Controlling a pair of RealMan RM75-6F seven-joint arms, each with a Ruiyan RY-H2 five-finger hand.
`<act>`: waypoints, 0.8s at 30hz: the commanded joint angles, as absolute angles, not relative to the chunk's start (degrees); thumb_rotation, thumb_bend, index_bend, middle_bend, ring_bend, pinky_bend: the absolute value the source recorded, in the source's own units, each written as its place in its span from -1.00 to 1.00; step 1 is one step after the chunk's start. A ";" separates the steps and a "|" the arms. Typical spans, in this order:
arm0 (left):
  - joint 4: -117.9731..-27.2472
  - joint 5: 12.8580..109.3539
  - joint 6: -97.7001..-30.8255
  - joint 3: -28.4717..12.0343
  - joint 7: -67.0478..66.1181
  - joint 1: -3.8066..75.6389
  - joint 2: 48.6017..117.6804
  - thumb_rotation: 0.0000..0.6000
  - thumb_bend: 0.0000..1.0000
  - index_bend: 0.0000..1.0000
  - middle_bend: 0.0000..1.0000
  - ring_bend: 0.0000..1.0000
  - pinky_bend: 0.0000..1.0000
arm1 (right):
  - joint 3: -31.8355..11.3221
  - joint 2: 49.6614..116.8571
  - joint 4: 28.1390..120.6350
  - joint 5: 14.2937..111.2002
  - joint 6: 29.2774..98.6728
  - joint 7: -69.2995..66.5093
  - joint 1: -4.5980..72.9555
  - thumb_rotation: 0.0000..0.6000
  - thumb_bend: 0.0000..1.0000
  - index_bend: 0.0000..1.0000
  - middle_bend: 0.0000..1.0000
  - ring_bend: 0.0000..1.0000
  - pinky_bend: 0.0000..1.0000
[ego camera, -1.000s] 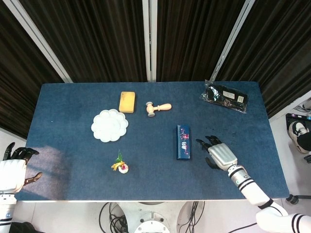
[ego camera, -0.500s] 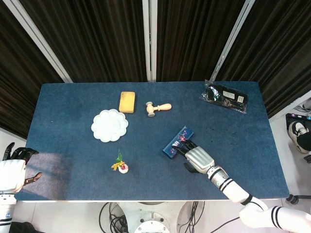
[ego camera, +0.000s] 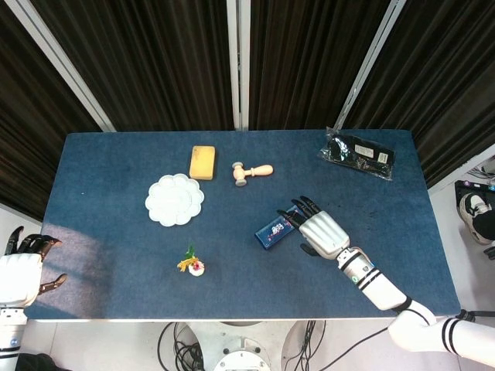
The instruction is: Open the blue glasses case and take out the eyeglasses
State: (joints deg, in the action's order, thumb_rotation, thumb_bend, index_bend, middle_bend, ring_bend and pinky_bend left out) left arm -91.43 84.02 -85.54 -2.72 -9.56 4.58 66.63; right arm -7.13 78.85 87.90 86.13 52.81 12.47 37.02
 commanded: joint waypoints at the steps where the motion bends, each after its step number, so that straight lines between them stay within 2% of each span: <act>1: -91.54 83.85 -85.48 -2.81 -9.63 4.61 66.56 1.00 -0.87 -0.31 -0.42 -0.61 -0.86 | -8.65 78.39 86.73 82.95 48.07 16.13 40.38 1.00 -0.53 -0.86 -0.58 -1.00 -1.00; 4: -91.62 83.47 -85.20 -2.91 -9.22 4.65 66.50 1.00 -0.87 -0.31 -0.42 -0.61 -0.86 | -8.62 79.75 85.38 81.51 46.24 18.22 41.85 1.00 -0.41 -0.85 -0.58 -1.00 -1.00; 13: -91.55 83.33 -84.88 -2.92 -9.03 4.81 66.45 1.00 -0.87 -0.31 -0.43 -0.61 -0.86 | -7.43 85.88 79.01 79.97 45.09 20.62 44.27 1.00 -0.39 -0.78 -0.53 -1.00 -1.00; 24: -91.70 83.51 -85.32 -2.86 -9.16 4.64 66.30 1.00 -0.87 -0.31 -0.43 -0.61 -0.86 | -6.81 88.56 74.97 79.78 45.50 18.63 45.48 1.00 -0.35 -0.70 -0.50 -1.00 -1.00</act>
